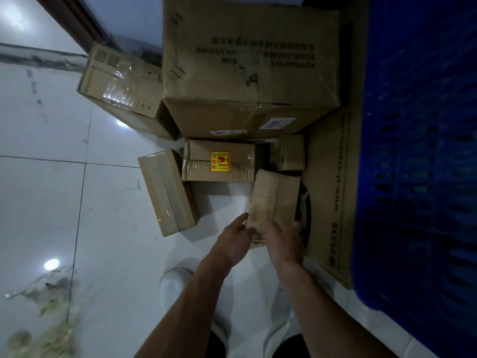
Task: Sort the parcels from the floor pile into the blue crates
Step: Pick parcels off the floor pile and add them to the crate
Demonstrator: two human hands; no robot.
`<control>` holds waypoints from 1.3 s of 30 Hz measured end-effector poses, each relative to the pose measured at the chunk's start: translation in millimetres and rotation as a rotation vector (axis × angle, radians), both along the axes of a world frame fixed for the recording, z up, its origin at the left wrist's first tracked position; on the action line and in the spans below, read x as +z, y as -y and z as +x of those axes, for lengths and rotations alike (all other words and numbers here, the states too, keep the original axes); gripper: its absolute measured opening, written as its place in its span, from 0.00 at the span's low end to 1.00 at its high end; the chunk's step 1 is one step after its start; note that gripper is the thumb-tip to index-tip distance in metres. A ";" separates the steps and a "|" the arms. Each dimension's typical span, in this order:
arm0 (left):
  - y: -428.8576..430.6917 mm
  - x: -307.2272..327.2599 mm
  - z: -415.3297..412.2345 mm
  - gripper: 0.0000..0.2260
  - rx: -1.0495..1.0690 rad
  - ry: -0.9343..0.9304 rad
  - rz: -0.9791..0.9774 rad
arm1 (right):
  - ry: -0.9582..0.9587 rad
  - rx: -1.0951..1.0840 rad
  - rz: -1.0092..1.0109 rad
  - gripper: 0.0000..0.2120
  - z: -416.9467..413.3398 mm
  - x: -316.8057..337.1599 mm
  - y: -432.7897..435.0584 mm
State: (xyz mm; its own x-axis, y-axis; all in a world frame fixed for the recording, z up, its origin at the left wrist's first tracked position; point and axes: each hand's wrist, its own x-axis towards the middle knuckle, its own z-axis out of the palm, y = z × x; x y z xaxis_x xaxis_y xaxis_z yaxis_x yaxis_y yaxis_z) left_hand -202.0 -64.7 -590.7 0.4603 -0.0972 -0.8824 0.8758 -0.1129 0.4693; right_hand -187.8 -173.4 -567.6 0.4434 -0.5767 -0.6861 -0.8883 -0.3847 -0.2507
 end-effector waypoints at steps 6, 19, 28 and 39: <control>-13.8 44.0 17.0 0.13 0.057 -0.062 -0.013 | -0.010 -0.029 -0.019 0.31 2.6 44.7 -8.1; -40.6 297.7 3.2 0.14 0.083 0.043 0.079 | -0.050 0.151 0.108 0.32 -15.7 291.6 -23.2; -62.4 502.8 -3.3 0.11 0.144 0.158 0.188 | 0.073 0.223 0.231 0.33 -33.7 511.3 -31.5; -21.0 688.9 16.7 0.09 0.286 0.364 0.206 | 0.390 0.371 0.269 0.33 -17.2 684.3 10.1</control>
